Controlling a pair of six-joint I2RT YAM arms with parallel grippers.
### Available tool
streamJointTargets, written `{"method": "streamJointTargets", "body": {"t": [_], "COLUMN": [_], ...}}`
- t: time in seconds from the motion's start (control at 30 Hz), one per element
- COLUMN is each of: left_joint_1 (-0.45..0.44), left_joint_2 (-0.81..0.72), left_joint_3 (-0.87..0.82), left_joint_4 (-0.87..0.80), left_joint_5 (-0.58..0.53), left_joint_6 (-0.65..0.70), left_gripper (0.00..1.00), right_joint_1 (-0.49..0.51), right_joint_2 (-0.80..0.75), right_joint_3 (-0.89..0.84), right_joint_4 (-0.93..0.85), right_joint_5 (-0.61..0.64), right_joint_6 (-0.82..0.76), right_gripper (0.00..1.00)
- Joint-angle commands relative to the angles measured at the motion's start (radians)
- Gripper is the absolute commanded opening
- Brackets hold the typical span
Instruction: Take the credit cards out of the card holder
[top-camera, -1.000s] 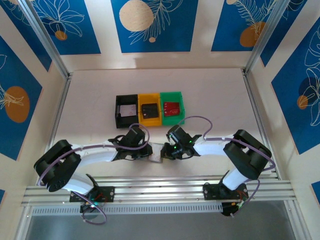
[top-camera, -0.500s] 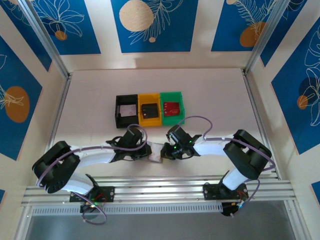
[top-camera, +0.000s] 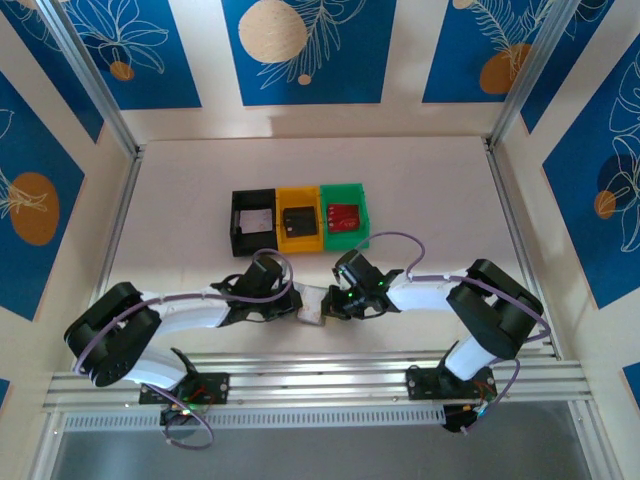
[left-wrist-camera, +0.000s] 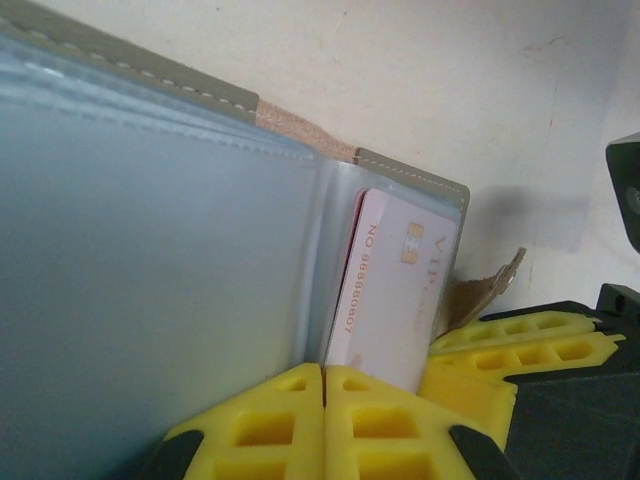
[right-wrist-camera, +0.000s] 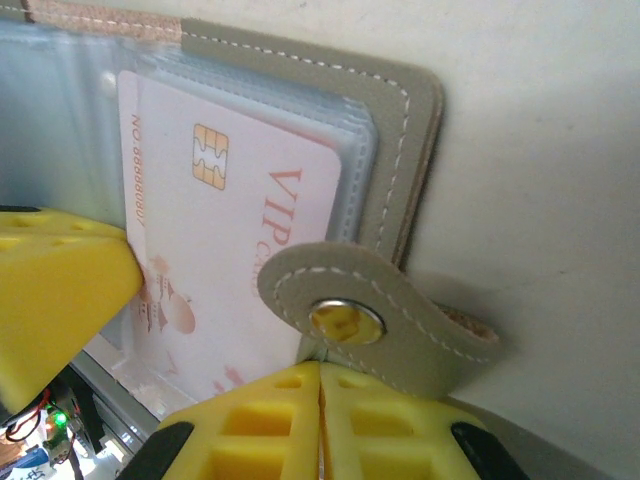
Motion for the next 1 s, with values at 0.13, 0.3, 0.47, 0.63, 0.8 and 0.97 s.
{"method": "streamJointTargets", "body": {"t": [0.13,0.3,0.47,0.63,0.8,0.97], "left_joint_1": [-0.022,-0.014,-0.001,0.018,0.040,0.059], "left_joint_2": [-0.033,-0.056,-0.089,-0.114,-0.134,-0.163], "left_joint_3": [0.015,0.004,-0.004,-0.012,-0.022,-0.021], "left_joint_4": [0.263,0.244,0.203,0.164,0.134,0.067], "left_joint_5": [0.187,0.176,0.168,0.168,0.171,0.162], "left_joint_6": [-0.022,-0.016,-0.003,0.013,0.028,0.058], "left_gripper": [0.00,0.00,0.00,0.00,0.00,0.00], "right_joint_1": [0.038,0.036,0.034,0.033,0.032,0.029], "right_joint_2": [0.084,0.085,0.090,0.096,0.097,0.098], "right_joint_3": [-0.016,-0.020,-0.019,-0.022,-0.026,-0.028], "right_joint_4": [-0.020,-0.025,-0.027,-0.027,-0.027,-0.029], "right_joint_5": [0.023,0.029,0.031,0.030,0.029,0.027], "right_joint_6": [0.009,0.010,0.008,0.005,0.004,0.001], "right_gripper": [0.09,0.09,0.09,0.09,0.09,0.09]}}
